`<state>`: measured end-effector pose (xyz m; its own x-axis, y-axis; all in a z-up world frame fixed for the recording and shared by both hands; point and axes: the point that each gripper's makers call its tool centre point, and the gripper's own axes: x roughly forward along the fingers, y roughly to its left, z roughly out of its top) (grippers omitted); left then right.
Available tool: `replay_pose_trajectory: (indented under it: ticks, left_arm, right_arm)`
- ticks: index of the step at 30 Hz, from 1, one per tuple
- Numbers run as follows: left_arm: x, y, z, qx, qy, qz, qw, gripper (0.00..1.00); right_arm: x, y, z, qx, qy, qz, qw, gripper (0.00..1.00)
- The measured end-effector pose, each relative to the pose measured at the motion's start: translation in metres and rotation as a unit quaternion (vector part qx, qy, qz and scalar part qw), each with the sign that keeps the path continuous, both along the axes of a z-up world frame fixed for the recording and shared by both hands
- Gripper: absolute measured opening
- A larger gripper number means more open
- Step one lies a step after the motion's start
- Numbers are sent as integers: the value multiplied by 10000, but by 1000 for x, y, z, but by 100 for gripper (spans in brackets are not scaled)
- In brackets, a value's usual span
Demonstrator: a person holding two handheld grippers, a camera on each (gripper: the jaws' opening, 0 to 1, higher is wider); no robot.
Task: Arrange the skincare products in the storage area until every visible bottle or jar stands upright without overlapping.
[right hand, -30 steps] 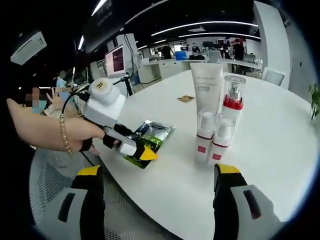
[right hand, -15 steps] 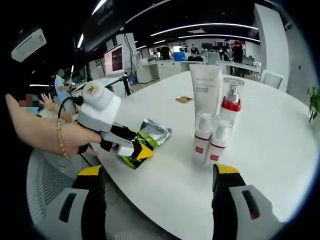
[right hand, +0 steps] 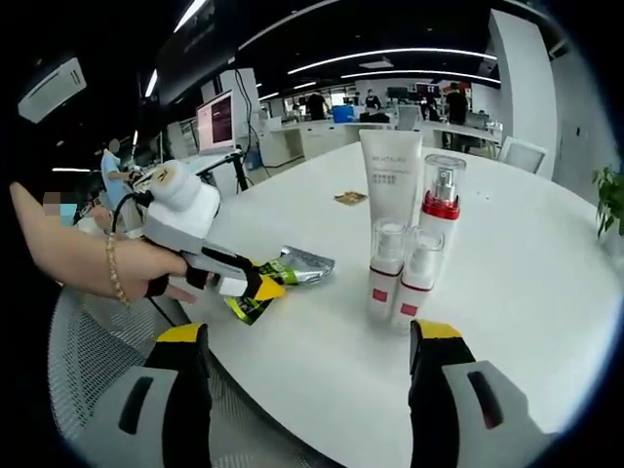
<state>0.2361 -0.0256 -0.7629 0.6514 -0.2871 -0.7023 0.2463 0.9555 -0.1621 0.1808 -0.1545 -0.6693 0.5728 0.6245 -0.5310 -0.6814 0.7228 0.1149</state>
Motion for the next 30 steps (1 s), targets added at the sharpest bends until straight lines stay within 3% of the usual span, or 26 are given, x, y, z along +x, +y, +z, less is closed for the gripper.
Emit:
replay_pose_trajectory:
  ticks: [7, 13, 15, 22, 26, 30]
  left_arm:
    - [-2, 5, 22, -374, -179, -183, 9990, 6]
    - [-8, 6, 61, -710, -546, -427, 9951, 7]
    - [-10, 12, 72, -685, -650, -355, 9949, 7]
    - [-18, 13, 107, -469, -1175, -747, 9891, 7]
    - [-25, 10, 124, -463, -1356, -934, 9853, 7]
    - [-34, 7, 135, -633, -1432, -1080, 9817, 7]
  right_arm:
    - [1, 0, 3, 56, 4, -21, 10000, 81]
    - [2, 3, 13, 256, 7, -75, 9996, 78]
    - [0, 6, 16, 360, 40, -84, 9993, 77]
    - [-4, 32, 31, 1096, 134, -18, 9939, 70]
    - [-4, 48, 31, 1248, 158, 59, 9920, 68]
    - [-6, 61, 41, 1652, 220, 87, 9860, 66]
